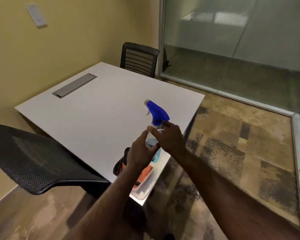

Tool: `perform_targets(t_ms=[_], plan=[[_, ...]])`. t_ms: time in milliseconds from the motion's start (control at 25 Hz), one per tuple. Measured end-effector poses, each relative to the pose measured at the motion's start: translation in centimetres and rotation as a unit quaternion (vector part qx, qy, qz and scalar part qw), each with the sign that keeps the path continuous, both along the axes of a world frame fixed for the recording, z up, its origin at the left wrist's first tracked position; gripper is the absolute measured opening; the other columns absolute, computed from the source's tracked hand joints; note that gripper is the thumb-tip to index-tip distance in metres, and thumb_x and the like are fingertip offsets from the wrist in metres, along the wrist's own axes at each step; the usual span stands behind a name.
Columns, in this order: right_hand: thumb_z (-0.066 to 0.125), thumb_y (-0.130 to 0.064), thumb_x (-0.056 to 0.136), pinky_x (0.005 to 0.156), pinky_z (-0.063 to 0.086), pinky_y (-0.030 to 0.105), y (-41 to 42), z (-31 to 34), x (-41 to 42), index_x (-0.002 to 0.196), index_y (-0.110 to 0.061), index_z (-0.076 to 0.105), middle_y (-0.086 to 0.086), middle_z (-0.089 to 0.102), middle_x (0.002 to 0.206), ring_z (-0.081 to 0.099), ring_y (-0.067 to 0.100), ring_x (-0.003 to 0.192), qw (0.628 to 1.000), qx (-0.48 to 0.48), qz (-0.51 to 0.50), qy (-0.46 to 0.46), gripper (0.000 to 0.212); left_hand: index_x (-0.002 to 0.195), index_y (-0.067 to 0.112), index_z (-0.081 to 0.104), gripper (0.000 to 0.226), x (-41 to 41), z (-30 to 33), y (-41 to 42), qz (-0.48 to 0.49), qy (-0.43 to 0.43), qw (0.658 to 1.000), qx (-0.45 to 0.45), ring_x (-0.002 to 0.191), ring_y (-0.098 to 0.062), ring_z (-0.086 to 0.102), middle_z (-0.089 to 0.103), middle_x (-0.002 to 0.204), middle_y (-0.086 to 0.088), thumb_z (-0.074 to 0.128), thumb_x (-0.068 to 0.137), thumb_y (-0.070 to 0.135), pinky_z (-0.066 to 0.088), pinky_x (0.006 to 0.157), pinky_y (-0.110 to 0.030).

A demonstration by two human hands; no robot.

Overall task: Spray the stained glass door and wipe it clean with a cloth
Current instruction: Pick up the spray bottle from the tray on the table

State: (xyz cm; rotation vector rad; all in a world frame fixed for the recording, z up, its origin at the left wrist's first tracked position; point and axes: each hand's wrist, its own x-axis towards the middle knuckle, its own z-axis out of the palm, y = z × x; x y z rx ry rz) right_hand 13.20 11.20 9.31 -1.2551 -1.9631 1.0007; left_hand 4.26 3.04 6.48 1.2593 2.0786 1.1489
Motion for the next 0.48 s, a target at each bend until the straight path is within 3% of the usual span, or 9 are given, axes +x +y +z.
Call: perform_targets(t_ms=[80, 120, 200, 280, 400, 480], plan=[[0.063, -0.056, 0.084, 0.079, 0.04, 0.023, -1.5, 3.1, 1.7, 0.1, -0.021, 0.061, -0.002, 0.073, 0.103, 0.063, 0.01, 0.086, 0.998, 0.043, -0.04, -0.023, 0.038, 0.135, 0.022, 0.054, 0.068, 1.6, 2.1, -0.8, -0.02, 0.024, 0.999, 0.027, 0.108, -0.012, 0.065, 0.069, 0.128, 0.002, 0.076, 0.079, 0.052, 0.049, 0.084, -0.017], [0.061, -0.058, 0.084, 0.077, 0.04, 0.022, -2.2, 4.6, 2.6, 0.102, -0.021, 0.062, -0.004, 0.073, 0.103, 0.064, 0.009, 0.086, 0.996, 0.059, -0.068, -0.024, 0.041, 0.134, 0.022, 0.054, 0.071, 2.6, 2.8, -0.9, -0.036, 0.03, 0.998, 0.031, 0.111, -0.013, 0.064, 0.068, 0.129, 0.002, 0.076, 0.076, 0.056, 0.049, 0.088, -0.017], [0.059, -0.059, 0.085, 0.067, 0.038, 0.018, -3.6, 7.4, 4.9, 0.097, -0.023, 0.063, -0.007, 0.073, 0.096, 0.061, 0.006, 0.078, 0.987, 0.1, -0.127, -0.016, 0.039, 0.138, 0.02, 0.051, 0.083, 4.9, 4.4, -0.9, -0.071, 0.019, 0.997, 0.022, 0.123, -0.019, 0.06, 0.063, 0.137, 0.0, 0.078, 0.071, 0.06, 0.05, 0.105, -0.033], [0.059, -0.059, 0.085, 0.058, 0.036, 0.018, -5.1, 9.9, 8.0, 0.088, -0.027, 0.061, -0.009, 0.072, 0.086, 0.057, 0.004, 0.069, 0.974, 0.132, -0.184, -0.003, 0.032, 0.14, 0.019, 0.049, 0.091, 7.6, 5.9, -0.9, -0.109, 0.009, 0.993, 0.038, 0.127, -0.021, 0.058, 0.06, 0.14, -0.001, 0.08, 0.065, 0.059, 0.047, 0.11, -0.043], [0.058, -0.058, 0.082, 0.055, 0.039, 0.022, -7.2, 13.1, 13.3, 0.08, -0.03, 0.058, -0.012, 0.066, 0.072, 0.057, 0.004, 0.062, 0.954, 0.162, -0.252, -0.004, 0.027, 0.13, 0.015, 0.057, 0.087, 12.5, 8.1, -0.4, -0.17, -0.018, 0.98, 0.102, 0.108, -0.021, 0.068, 0.071, 0.121, -0.004, 0.084, 0.057, 0.055, 0.056, 0.096, -0.042], [0.06, -0.054, 0.082, 0.052, 0.036, 0.023, -8.3, 15.0, 17.6, 0.076, -0.029, 0.056, -0.013, 0.061, 0.066, 0.055, 0.002, 0.059, 0.941, 0.168, -0.295, -0.009, 0.026, 0.128, 0.014, 0.058, 0.082, 16.6, 9.8, -0.1, -0.228, -0.039, 0.967, 0.109, 0.092, -0.01, 0.07, 0.074, 0.107, 0.0, 0.089, 0.058, 0.044, 0.058, 0.085, -0.028]])
